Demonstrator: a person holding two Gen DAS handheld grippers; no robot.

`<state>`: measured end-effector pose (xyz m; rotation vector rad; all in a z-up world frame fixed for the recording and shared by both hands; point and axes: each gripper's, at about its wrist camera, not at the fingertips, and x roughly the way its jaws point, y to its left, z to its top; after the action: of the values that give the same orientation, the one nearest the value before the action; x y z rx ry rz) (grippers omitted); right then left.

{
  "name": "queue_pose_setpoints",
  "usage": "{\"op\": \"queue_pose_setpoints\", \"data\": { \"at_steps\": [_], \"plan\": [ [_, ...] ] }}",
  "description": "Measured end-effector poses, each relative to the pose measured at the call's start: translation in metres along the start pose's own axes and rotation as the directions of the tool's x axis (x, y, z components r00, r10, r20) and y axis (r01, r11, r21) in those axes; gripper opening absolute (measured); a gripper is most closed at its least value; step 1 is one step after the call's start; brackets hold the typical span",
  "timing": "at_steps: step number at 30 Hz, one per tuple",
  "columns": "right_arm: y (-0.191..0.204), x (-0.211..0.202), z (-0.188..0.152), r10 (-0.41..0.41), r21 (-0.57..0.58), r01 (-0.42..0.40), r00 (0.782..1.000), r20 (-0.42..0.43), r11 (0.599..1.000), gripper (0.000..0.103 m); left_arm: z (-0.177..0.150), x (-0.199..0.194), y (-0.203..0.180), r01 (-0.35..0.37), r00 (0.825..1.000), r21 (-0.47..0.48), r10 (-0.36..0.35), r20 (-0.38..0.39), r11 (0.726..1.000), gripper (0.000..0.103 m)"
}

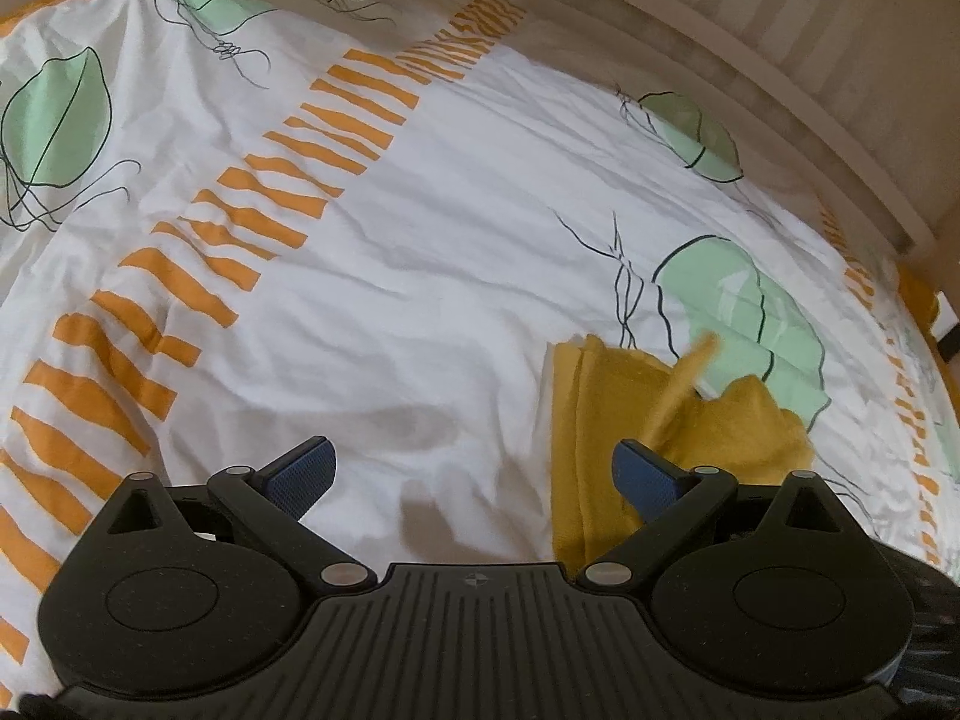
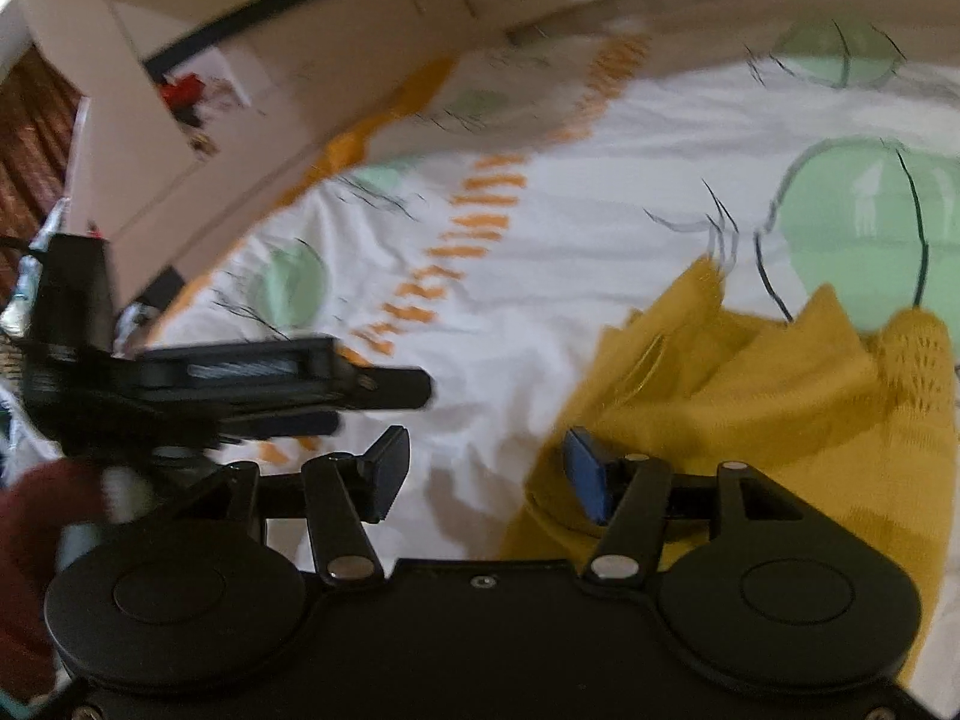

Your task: Fold small clothes

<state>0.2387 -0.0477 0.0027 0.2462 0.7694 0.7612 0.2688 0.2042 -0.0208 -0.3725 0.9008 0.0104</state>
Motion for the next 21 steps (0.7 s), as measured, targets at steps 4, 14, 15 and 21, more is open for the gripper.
{"op": "queue_pose_setpoints", "data": {
  "at_steps": [4,14,15,21],
  "plan": [
    [-0.002,-0.017,0.002,0.004,0.003,-0.004,0.999,0.043,1.000,0.065,0.000,0.000,-0.001,-0.001,1.000,0.000,0.001,-0.002,1.000,0.100],
    [-0.065,-0.051,-0.017,-0.135,0.207,0.112,0.986,0.102,0.972,0.066,-0.003,-0.001,-0.008,0.007,1.000,0.019,-0.007,0.001,1.000,0.100],
    [-0.070,-0.050,-0.021,-0.134,0.223,0.111,0.987,0.092,0.969,0.066,-0.003,-0.001,-0.010,0.011,1.000,0.026,-0.011,0.002,1.000,0.100],
    [-0.056,-0.018,-0.039,0.000,0.178,-0.002,1.000,0.012,0.984,0.066,-0.006,-0.001,-0.019,0.021,1.000,0.068,-0.022,0.004,0.997,0.100]
  ]
}}
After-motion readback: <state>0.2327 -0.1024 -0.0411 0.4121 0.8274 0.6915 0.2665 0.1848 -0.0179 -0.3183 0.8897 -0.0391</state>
